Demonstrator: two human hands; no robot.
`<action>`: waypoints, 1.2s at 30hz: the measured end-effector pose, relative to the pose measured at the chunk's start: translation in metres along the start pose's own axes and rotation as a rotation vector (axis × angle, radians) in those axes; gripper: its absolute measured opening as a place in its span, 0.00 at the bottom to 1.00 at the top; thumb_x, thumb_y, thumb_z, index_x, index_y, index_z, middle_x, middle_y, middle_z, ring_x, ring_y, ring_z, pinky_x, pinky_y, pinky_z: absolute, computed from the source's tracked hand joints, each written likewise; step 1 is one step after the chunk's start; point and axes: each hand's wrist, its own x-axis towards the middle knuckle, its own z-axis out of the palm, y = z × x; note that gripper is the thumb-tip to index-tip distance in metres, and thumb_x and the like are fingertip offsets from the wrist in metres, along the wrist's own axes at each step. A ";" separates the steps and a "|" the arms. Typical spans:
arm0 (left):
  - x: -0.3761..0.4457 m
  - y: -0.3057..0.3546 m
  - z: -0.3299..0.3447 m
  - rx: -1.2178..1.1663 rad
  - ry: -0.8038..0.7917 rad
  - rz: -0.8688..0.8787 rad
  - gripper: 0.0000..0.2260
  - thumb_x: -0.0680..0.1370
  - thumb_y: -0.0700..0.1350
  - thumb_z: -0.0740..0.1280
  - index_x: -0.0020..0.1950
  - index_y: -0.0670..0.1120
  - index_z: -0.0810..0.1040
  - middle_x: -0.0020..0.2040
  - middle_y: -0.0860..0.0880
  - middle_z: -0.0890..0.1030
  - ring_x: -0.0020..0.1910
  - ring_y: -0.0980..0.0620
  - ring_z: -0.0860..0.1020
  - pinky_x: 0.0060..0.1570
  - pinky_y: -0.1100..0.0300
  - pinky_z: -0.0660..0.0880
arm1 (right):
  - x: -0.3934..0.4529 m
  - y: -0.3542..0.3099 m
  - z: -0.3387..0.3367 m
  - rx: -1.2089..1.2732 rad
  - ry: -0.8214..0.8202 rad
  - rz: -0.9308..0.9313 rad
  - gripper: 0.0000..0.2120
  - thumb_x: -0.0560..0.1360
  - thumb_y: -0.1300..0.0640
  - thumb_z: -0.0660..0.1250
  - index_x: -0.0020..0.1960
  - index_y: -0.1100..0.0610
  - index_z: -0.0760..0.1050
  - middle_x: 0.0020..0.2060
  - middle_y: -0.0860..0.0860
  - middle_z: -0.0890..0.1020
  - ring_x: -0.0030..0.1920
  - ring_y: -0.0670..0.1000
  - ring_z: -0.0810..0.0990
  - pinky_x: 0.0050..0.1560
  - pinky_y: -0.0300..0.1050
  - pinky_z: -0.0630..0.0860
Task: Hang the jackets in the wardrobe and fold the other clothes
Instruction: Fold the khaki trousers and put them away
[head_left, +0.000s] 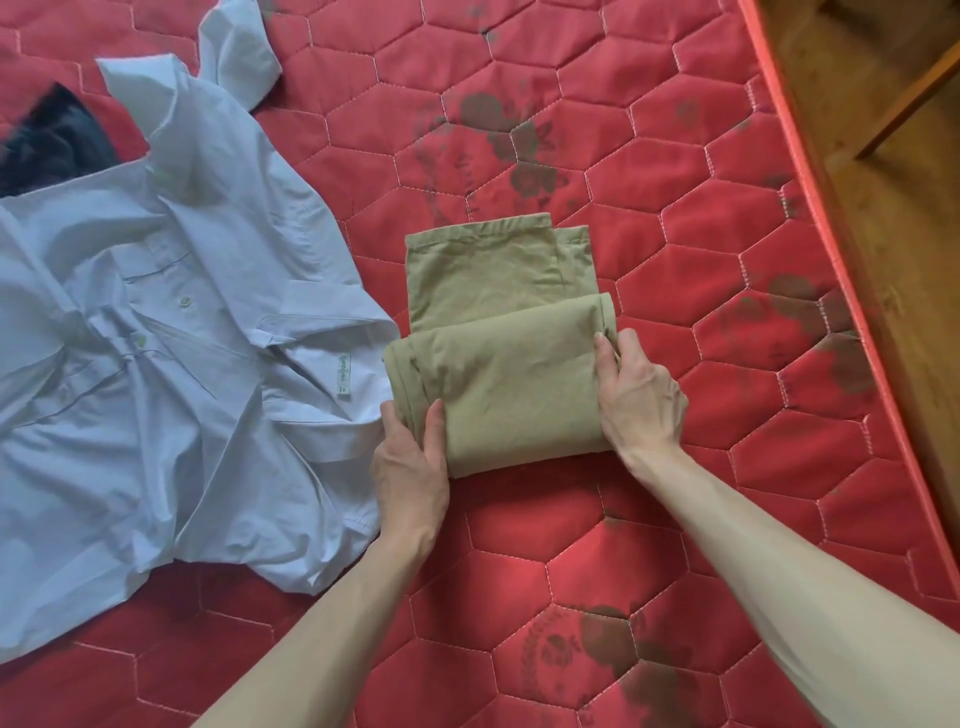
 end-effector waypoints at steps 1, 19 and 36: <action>0.001 0.000 0.000 0.064 -0.005 0.010 0.22 0.83 0.60 0.60 0.62 0.41 0.69 0.34 0.47 0.78 0.40 0.35 0.81 0.40 0.50 0.69 | -0.006 0.001 0.001 0.018 0.035 0.019 0.18 0.86 0.43 0.54 0.52 0.57 0.69 0.36 0.66 0.82 0.39 0.72 0.81 0.38 0.55 0.65; 0.010 0.002 -0.004 0.264 -0.118 0.119 0.17 0.83 0.61 0.57 0.51 0.47 0.65 0.35 0.46 0.76 0.42 0.34 0.82 0.40 0.51 0.64 | -0.049 0.018 0.009 0.130 0.202 0.201 0.11 0.86 0.56 0.60 0.53 0.63 0.75 0.49 0.63 0.80 0.53 0.66 0.77 0.55 0.60 0.69; 0.013 -0.021 -0.023 0.727 -0.290 0.923 0.48 0.77 0.65 0.65 0.83 0.35 0.52 0.84 0.35 0.49 0.84 0.37 0.49 0.82 0.42 0.51 | -0.052 0.027 0.019 -0.160 -0.029 -0.476 0.41 0.82 0.31 0.53 0.85 0.55 0.51 0.85 0.58 0.48 0.85 0.59 0.46 0.83 0.59 0.49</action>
